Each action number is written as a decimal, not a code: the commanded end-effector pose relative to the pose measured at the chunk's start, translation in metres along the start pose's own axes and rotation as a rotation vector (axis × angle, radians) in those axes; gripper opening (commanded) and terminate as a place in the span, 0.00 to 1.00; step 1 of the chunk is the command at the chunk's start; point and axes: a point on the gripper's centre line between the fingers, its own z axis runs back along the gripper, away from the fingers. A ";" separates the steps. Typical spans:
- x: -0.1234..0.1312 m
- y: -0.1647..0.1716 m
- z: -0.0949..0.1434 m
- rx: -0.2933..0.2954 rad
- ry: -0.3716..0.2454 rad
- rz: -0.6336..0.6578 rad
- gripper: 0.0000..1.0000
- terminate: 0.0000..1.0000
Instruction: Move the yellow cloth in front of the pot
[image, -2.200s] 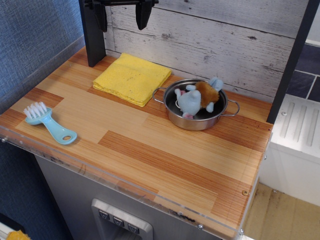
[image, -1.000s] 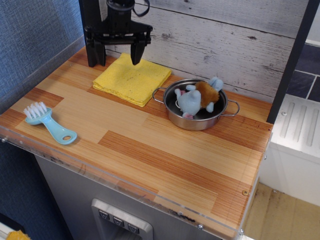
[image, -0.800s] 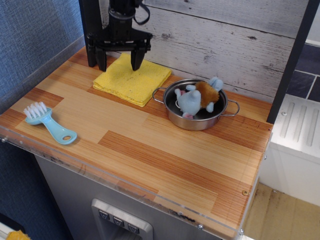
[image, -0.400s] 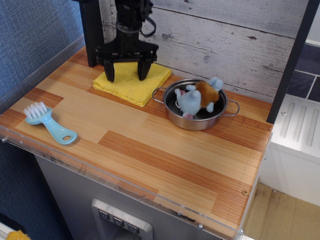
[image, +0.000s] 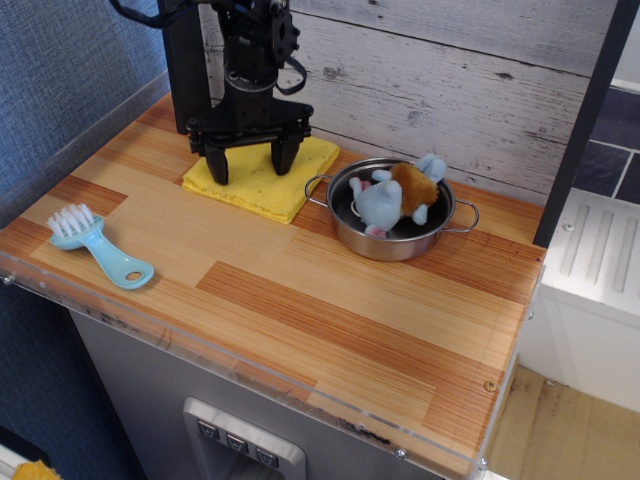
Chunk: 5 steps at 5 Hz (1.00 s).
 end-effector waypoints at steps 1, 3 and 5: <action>-0.011 0.007 0.025 -0.004 -0.028 0.045 1.00 0.00; -0.049 0.013 0.027 0.038 -0.034 0.051 1.00 0.00; -0.093 0.008 0.023 0.074 -0.016 0.030 1.00 0.00</action>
